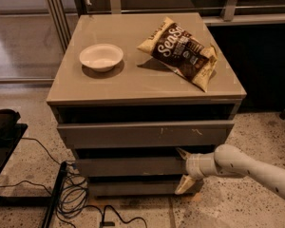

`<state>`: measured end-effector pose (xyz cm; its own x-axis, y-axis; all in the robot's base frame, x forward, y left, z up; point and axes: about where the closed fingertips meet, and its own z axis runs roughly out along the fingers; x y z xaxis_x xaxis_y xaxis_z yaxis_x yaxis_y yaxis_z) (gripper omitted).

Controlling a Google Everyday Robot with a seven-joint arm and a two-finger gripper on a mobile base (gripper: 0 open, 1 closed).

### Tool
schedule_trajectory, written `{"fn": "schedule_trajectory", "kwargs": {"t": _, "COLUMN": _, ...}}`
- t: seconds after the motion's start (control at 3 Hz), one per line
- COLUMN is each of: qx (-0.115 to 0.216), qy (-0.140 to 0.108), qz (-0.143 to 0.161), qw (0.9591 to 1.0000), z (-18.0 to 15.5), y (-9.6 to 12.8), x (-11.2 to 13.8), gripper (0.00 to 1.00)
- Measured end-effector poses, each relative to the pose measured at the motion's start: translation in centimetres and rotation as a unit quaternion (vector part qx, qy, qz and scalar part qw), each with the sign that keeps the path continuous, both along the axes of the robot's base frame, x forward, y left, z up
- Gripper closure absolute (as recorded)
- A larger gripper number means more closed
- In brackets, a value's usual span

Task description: Open middle drawer

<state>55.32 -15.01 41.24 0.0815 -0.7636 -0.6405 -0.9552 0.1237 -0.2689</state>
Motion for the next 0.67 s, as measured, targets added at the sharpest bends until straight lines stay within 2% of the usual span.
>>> {"fn": "schedule_trajectory", "kwargs": {"t": 0.33, "qx": 0.0, "qy": 0.0, "qz": 0.0, "qw": 1.0, "z": 0.0, "y": 0.0, "x": 0.0, "gripper": 0.0}}
{"fn": "schedule_trajectory", "kwargs": {"t": 0.67, "qx": 0.0, "qy": 0.0, "qz": 0.0, "qw": 1.0, "z": 0.0, "y": 0.01, "x": 0.0, "gripper": 0.16}}
